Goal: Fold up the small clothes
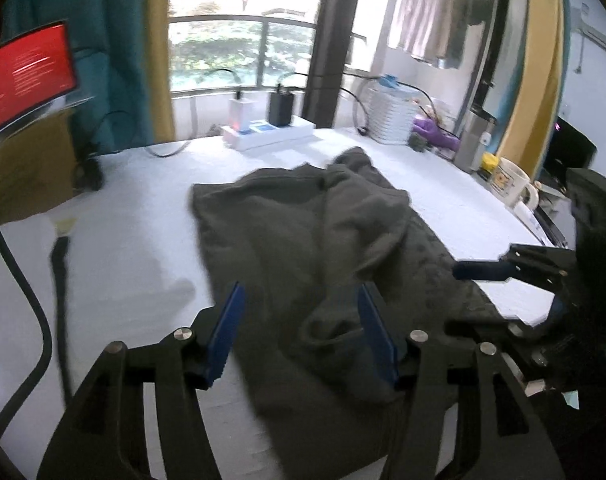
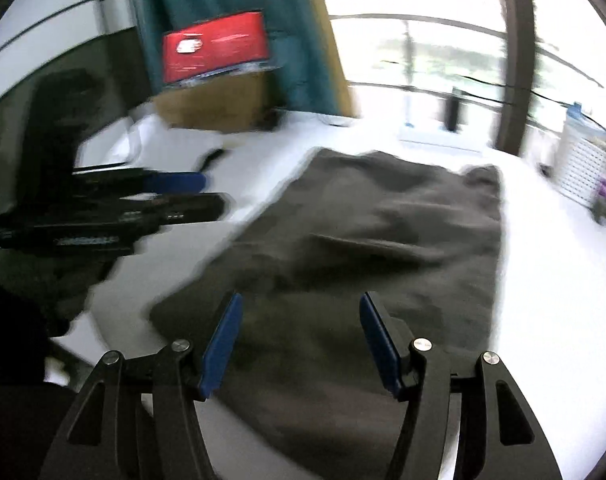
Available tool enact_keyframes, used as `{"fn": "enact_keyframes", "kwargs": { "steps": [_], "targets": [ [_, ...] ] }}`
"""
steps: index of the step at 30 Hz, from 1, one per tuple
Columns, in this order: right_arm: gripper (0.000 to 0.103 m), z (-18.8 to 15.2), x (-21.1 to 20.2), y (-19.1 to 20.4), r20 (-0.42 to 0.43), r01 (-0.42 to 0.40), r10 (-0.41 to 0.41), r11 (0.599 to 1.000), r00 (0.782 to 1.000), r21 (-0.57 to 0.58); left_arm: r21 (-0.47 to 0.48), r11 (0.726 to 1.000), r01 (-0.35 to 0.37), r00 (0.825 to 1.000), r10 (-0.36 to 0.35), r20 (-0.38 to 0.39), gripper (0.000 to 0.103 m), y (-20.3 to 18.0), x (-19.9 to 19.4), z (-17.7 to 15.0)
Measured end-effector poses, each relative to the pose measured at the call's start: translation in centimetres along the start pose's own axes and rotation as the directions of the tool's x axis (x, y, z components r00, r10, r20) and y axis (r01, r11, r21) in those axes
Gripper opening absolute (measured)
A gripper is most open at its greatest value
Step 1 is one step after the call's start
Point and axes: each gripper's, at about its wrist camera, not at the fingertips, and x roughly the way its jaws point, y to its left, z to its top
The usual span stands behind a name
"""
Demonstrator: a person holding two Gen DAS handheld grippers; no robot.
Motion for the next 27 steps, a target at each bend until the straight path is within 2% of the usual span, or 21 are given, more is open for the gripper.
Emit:
{"fn": "enact_keyframes", "kwargs": {
  "steps": [2,4,6,8,9,10,13,18,20,22,27],
  "targets": [
    [0.063,-0.5,0.4,-1.4,-0.007,0.034,-0.034,0.999,0.999,0.030,0.020,1.000,0.007,1.000,-0.006,-0.023,0.059,-0.9,1.1,0.1],
    [0.063,-0.9,1.1,-2.1,-0.021,0.069,-0.069,0.997,0.997,0.037,0.056,0.998,-0.014,0.998,0.018,-0.061,0.059,-1.7,2.3,-0.2],
    [0.063,-1.1,1.7,-2.5,-0.029,0.061,-0.060,0.997,0.998,0.042,0.086,0.995,-0.052,0.991,0.062,-0.116,0.059,-2.0,3.4,-1.1],
    [0.063,-1.4,2.2,-2.3,-0.038,0.046,-0.045,0.999,0.998,0.029,0.092,0.994,-0.054,0.990,0.066,-0.126,0.057,-2.0,3.2,-1.8],
    [0.063,-1.5,2.3,-2.1,-0.040,0.027,-0.026,0.999,0.999,0.020,0.096,0.994,-0.053,0.990,0.065,-0.122,0.038,-2.0,2.9,-2.2],
    [0.063,-1.6,2.3,-2.0,-0.040,0.014,-0.014,1.000,0.999,0.017,0.100,0.994,-0.049,0.990,0.062,-0.130,0.015,-2.1,2.6,-2.6],
    [0.063,-1.7,2.8,-1.5,-0.049,-0.024,0.024,1.000,0.998,-0.002,0.100,0.992,-0.072,0.986,0.086,-0.146,0.008,-2.0,1.5,-3.7],
    [0.064,-1.8,3.2,-0.7,-0.070,-0.079,0.076,0.996,0.995,-0.038,0.071,0.990,-0.121,0.976,0.132,-0.173,0.008,-1.6,-0.3,-5.3],
    [0.070,-2.1,3.3,-0.4,-0.076,-0.094,0.090,0.994,0.993,-0.051,0.053,0.986,-0.157,0.965,0.164,-0.204,0.008,-1.2,-0.4,-6.1],
    [0.072,-2.4,3.2,-0.2,-0.076,-0.101,0.096,0.993,0.992,-0.068,0.032,0.981,-0.193,0.951,0.195,-0.241,0.008,-0.6,-0.5,-6.9],
    [0.073,-3.1,3.0,0.3,-0.088,-0.119,0.109,0.986,0.990,-0.115,-0.027,0.972,-0.234,0.935,0.217,-0.281,0.009,0.5,-1.8,-7.4]
  ]
}}
